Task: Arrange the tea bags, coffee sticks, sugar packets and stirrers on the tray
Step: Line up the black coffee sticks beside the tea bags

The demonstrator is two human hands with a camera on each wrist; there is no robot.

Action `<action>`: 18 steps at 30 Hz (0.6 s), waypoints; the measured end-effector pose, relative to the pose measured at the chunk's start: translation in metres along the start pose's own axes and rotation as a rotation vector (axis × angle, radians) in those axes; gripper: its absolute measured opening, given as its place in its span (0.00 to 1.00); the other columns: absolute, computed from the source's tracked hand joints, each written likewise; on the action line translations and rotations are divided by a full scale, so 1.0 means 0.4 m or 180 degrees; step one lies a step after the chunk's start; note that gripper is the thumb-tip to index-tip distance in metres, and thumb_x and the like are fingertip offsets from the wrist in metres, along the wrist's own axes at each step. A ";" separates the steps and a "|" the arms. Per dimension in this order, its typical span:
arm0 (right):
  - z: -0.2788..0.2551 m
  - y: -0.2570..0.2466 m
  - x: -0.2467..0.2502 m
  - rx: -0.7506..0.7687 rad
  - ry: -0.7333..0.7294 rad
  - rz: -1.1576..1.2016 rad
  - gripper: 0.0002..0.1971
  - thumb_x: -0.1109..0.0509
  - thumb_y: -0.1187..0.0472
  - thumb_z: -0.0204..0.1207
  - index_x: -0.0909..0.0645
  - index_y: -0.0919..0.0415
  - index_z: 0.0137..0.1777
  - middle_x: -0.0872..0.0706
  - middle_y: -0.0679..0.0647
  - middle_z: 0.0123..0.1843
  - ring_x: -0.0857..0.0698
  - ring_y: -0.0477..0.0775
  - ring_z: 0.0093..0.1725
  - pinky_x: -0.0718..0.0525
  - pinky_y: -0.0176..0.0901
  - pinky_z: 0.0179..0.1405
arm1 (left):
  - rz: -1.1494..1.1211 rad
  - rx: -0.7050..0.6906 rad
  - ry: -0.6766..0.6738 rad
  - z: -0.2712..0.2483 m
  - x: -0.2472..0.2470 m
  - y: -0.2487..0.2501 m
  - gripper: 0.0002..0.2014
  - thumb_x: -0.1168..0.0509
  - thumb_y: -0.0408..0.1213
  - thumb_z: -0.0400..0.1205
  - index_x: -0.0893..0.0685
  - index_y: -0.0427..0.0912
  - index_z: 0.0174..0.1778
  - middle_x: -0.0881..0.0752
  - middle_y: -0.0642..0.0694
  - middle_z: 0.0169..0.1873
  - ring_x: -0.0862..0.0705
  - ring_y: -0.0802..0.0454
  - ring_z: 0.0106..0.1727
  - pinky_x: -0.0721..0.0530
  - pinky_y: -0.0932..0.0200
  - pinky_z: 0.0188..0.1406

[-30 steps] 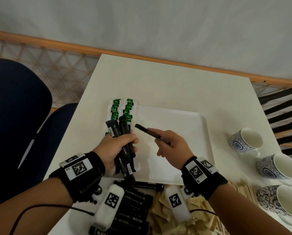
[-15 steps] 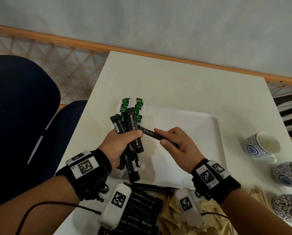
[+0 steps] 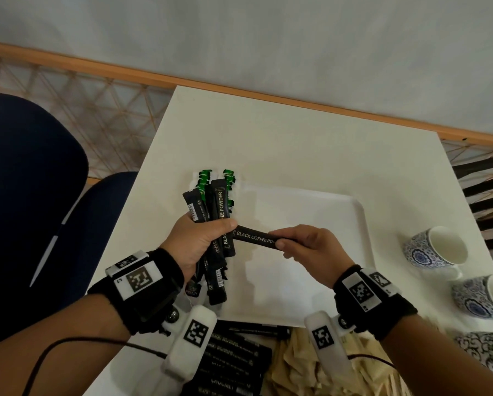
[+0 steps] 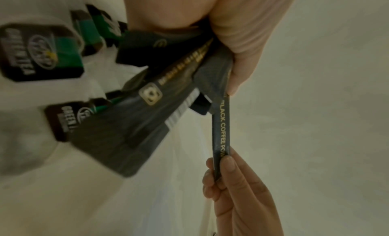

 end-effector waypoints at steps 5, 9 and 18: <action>0.079 0.007 0.034 0.0233 0.0469 -0.0699 0.10 0.28 0.62 0.77 0.11 0.44 0.47 0.20 0.45 0.39 0.21 0.37 0.38 0.28 0.23 0.39 | -0.0064 0.0000 0.0057 0.012 -0.003 0.006 0.12 0.28 0.30 0.76 0.15 0.32 0.54 0.14 0.38 0.40 0.14 0.45 0.36 0.15 0.59 0.26; 0.172 0.027 0.071 0.0079 0.0841 -0.1316 0.09 0.30 0.60 0.77 0.11 0.48 0.51 0.20 0.41 0.39 0.21 0.40 0.40 0.30 0.21 0.39 | -0.0199 0.0319 -0.0123 0.020 0.005 0.018 0.05 0.31 0.32 0.78 0.16 0.35 0.48 0.17 0.38 0.36 0.16 0.44 0.31 0.15 0.56 0.26; 0.301 0.037 0.084 0.0033 0.0586 -0.2123 0.10 0.32 0.55 0.78 0.12 0.48 0.55 0.21 0.46 0.43 0.20 0.51 0.49 0.30 0.38 0.45 | -0.0254 0.0416 -0.0094 0.063 0.004 0.020 0.03 0.34 0.29 0.79 0.16 0.37 0.40 0.17 0.41 0.31 0.17 0.44 0.35 0.14 0.50 0.37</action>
Point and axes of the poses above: each hand's wrist, its own z-axis towards the middle knuckle, its own x-axis out of the back of the hand, y = z × x, the point moved 1 cm from there along z, towards the middle knuckle
